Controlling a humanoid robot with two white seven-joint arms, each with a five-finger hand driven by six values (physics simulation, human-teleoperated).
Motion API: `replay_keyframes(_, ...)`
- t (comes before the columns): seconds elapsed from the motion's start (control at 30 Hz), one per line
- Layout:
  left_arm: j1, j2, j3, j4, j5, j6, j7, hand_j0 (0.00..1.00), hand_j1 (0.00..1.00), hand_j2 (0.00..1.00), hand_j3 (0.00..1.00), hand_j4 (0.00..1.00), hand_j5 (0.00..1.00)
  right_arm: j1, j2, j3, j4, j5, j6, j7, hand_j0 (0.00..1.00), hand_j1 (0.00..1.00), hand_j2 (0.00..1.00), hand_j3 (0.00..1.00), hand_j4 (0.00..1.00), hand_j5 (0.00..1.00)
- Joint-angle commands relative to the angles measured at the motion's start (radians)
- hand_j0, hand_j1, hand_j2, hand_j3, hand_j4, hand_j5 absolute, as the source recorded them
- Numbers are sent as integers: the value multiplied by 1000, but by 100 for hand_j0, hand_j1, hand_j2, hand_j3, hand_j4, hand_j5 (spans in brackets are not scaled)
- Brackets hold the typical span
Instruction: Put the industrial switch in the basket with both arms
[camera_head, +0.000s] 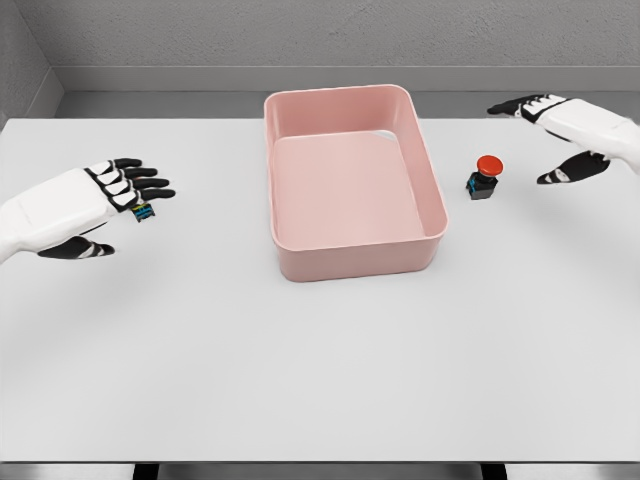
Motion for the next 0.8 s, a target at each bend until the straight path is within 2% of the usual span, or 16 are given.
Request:
replay_keyframes(0.0,0,0,1,9,-6,0,0,100,100,100,100,100,100,-2,-1,20,-7,-6,1,0,100,100,100,100,100,100)
replay_keyframes(0.07,-14,-11,1,18,-12,0,0,100,100,100,100,100,100,-18,0,33,-5,-6,1,3,100,100,100,100,100,100)
replay_keyframes(0.17,-86,-77,-3,130,-49,0,4,100,100,100,100,100,100,-41,3,64,0,-6,1,0,100,100,100,100,100,100)
replay_keyframes(0.3,-150,-169,-15,283,-100,0,3,100,100,100,100,100,100,-55,5,127,9,-7,1,-91,100,100,100,100,100,100)
replay_keyframes(0.37,-207,-207,-80,374,-113,0,3,100,100,100,100,100,100,-54,2,127,12,-7,1,-95,100,100,100,100,100,100)
replay_keyframes(0.53,-216,-240,-94,423,-198,0,1,100,100,100,100,100,100,-57,11,161,21,-6,1,-80,100,100,100,100,100,100)
replay_keyframes(0.63,-242,-270,-101,466,-218,0,1,100,100,100,100,100,100,-63,15,161,18,-6,1,-42,100,100,100,100,100,100)
replay_keyframes(0.77,-245,-278,-101,487,-221,0,1,100,100,100,100,100,100,-84,45,191,18,-6,1,-19,100,100,100,100,100,100)
